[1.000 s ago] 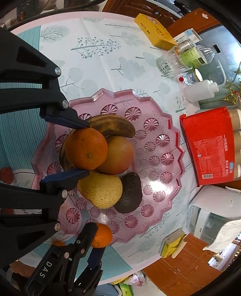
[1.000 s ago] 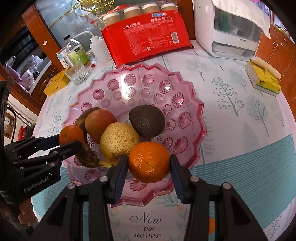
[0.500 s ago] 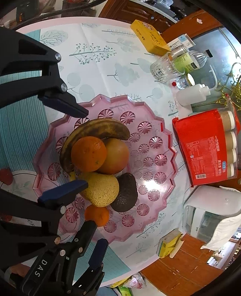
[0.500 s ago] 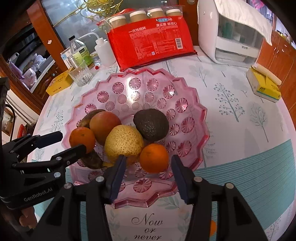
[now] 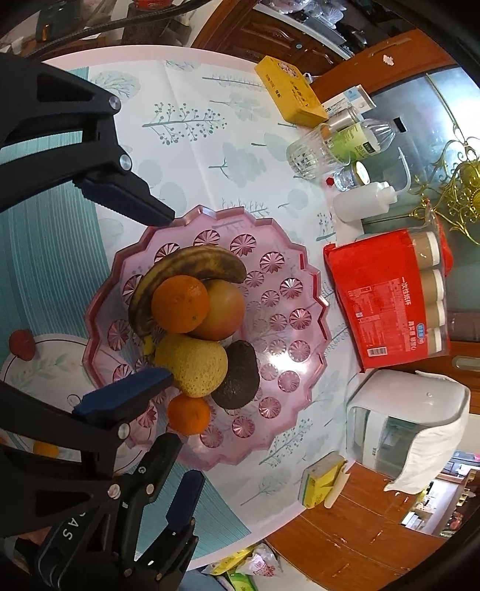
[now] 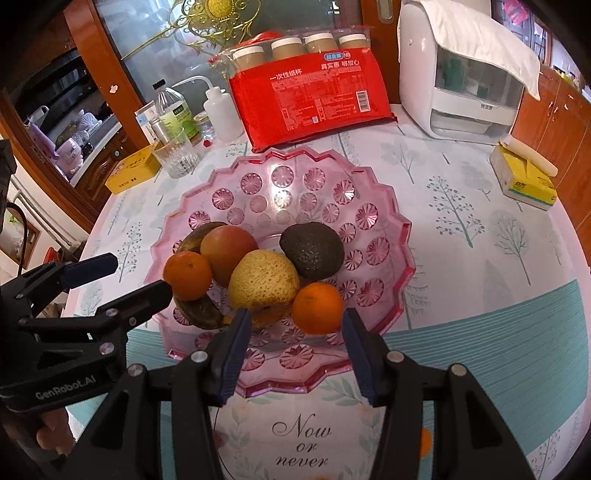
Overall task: Organize fruits
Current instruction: 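Open both tools to drop the mandarins into the bowl and withdraw, then move both tools back to the white plate toward the remaining mandarins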
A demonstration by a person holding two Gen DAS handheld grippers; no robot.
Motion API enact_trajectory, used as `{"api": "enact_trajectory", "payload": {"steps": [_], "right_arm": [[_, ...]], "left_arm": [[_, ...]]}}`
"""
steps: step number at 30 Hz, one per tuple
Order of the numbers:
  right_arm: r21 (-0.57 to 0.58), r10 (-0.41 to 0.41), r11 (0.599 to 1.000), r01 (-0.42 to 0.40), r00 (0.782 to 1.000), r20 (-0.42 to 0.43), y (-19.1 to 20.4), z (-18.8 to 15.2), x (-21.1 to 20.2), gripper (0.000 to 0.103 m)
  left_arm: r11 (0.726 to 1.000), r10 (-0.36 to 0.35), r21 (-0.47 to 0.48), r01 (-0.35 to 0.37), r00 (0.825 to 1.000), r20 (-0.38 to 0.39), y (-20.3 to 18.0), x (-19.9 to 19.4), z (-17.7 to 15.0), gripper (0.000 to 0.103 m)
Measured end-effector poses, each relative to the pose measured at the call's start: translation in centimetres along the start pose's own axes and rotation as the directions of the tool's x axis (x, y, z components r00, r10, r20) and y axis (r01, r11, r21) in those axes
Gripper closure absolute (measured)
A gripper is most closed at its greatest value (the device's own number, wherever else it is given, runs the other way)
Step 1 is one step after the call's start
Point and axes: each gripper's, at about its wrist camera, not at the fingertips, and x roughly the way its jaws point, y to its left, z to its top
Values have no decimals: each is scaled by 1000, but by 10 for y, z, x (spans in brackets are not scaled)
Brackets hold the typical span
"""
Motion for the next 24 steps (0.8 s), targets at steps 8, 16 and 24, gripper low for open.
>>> {"api": "enact_trajectory", "payload": {"steps": [8,16,24], "right_arm": [[-3,2,1000,-2,1000,28,1,-7,-20,52],[-16,-2,1000,3,999,43,2,-19,-38,52],[-26,14,1000,-12,998,67,0,-33,-58,52]], "left_arm": [[1000,12,-9,-12,1000,24,-6,-23,-10,17],[999,25,-26,-24,999,46,-11,-46,-25,13],[999,32,-34,-30,997,64,-23,-67,-42,13]]}}
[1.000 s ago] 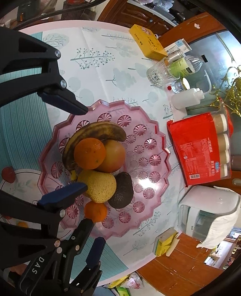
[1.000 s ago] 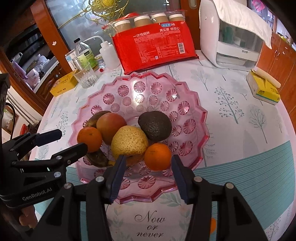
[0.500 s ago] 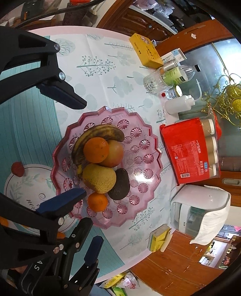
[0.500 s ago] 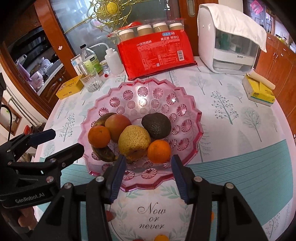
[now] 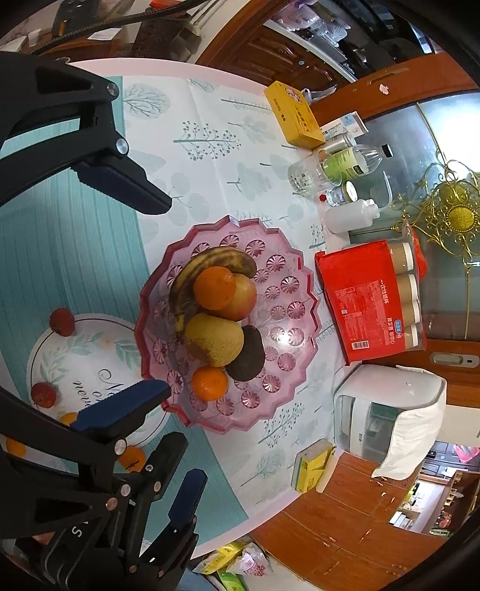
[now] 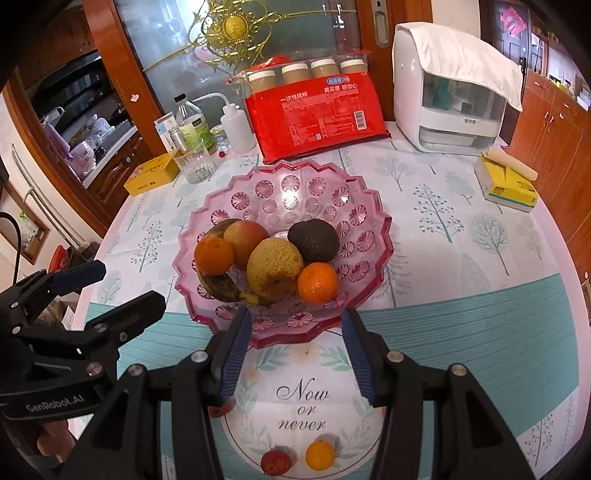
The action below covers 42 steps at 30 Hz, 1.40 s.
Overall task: Organize fruits
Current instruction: 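Move both tools back to the white plate toward the remaining mandarins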
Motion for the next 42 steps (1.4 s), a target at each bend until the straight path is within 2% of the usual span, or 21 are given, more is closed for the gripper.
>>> {"api": "enact_trajectory", "payload": {"steps": [16,25,35,42], "right_arm": [[-32,-3,999,4,999,50,-24,-27,-47,52],[-37,-9,999,10,999,37,-52,-48,-58,52],[-18,-49,999,49,999,2,-94,-75,-52,52],[-5,-55,998,55,998,-41,-115,-92,-39,52]], "left_arm": [[999,7,-32,-6,999,36,-30,-35,-29,13],[999,13,-38,-12,1000,26,-55,-37,-50,13],[1000,-3,-22,3,999,-35,-89,-24,-88,13],[999,-26,-38,21,993,-116,-106,-5,-127,13]]}}
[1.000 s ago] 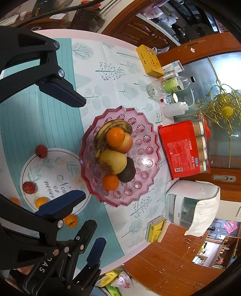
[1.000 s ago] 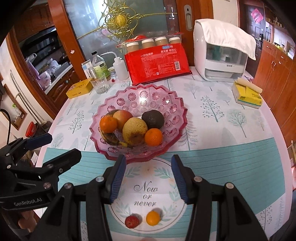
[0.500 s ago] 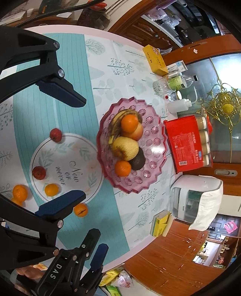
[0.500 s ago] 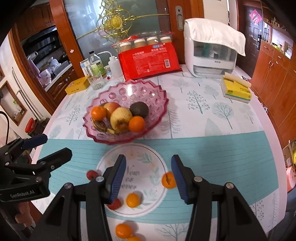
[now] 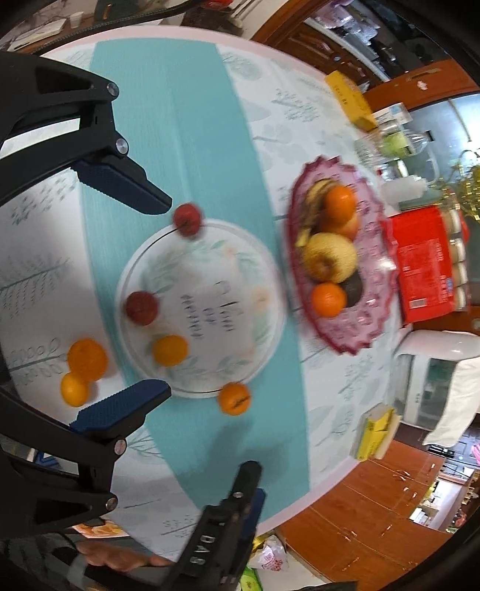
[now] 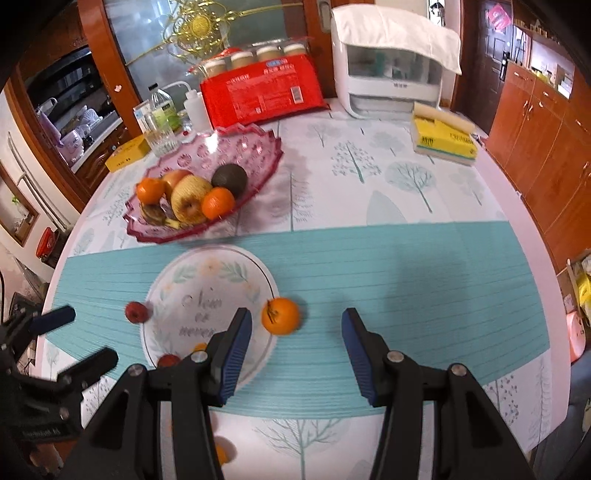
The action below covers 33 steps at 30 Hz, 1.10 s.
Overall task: Organize fruits
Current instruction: 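Move both tools back to the white plate toward the remaining mandarins, then grasp a mandarin with the left tool while the right tool grasps another mandarin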
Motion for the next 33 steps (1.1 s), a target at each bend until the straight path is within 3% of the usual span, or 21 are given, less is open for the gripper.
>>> {"api": "enact_trajectory", "payload": {"steps": [12,23,27,33], "right_arm": [[-18,23,1000,-24,998,-60,-6,-28,19,52],[-34,32,999,-35,997,-75,-3,-39,22,52],[-28,36,999,-38,996,-77,-2,-38,23,52],[-16,39,999,-40,995,-87,2,-32,33,52]], "left_arm": [[997,-73,-46,67,988,-138,-24,47,-53,13],[972,-196,-170,160,956,-218,-19,73,-70,43],[963,-242,-173,208,948,-206,-21,71,-70,63],[969,-217,-158,189,959,-183,-19,67,-67,64]]}}
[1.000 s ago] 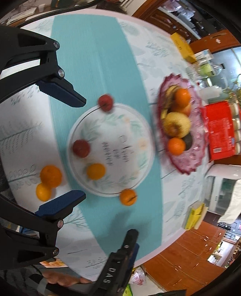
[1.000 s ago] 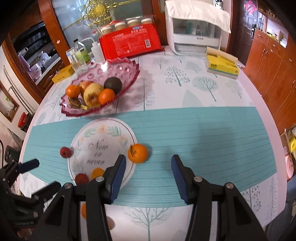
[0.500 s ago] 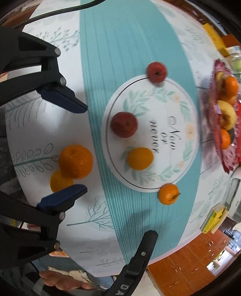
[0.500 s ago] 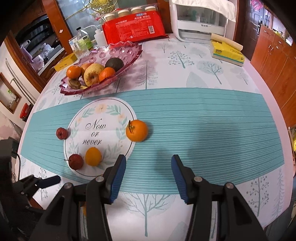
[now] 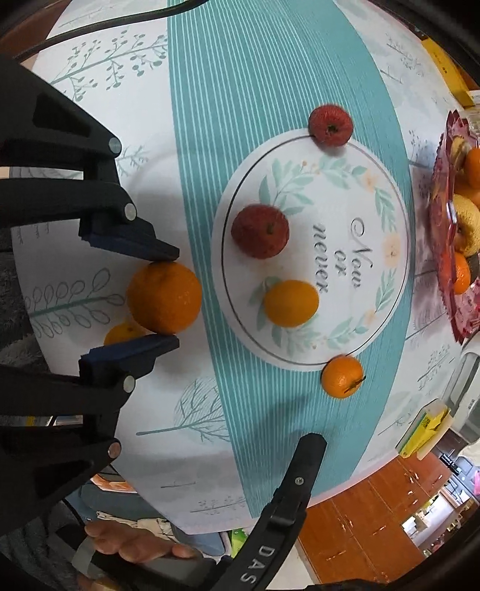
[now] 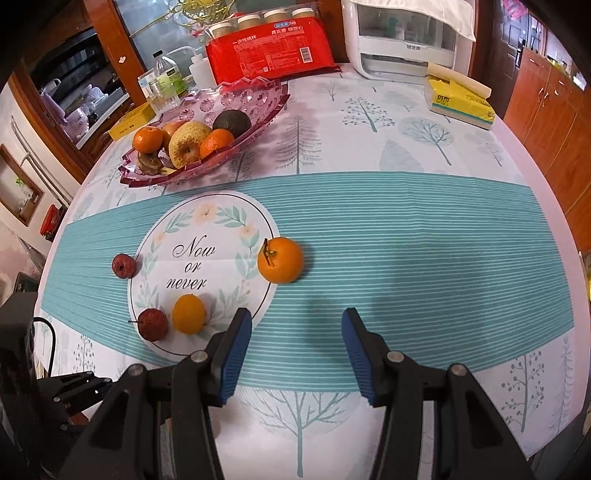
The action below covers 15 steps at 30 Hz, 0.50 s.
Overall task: Organize fruits
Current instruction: 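Grasp a mandarin with the left tool while the right tool grasps another mandarin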
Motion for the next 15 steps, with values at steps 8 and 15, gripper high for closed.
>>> {"api": "enact_trajectory", "payload": {"steps": [8,15], "right_arm": [[20,13,1000,-13,1000,-27,3,16,21,52],[20,0,1000,1,999,-45,9,29,43,52]], "left_arm": [[1000,6,19,-7,997,74,4,-22,10,64],[999,17,32,-21,991,134,11,-46,31,64]]}}
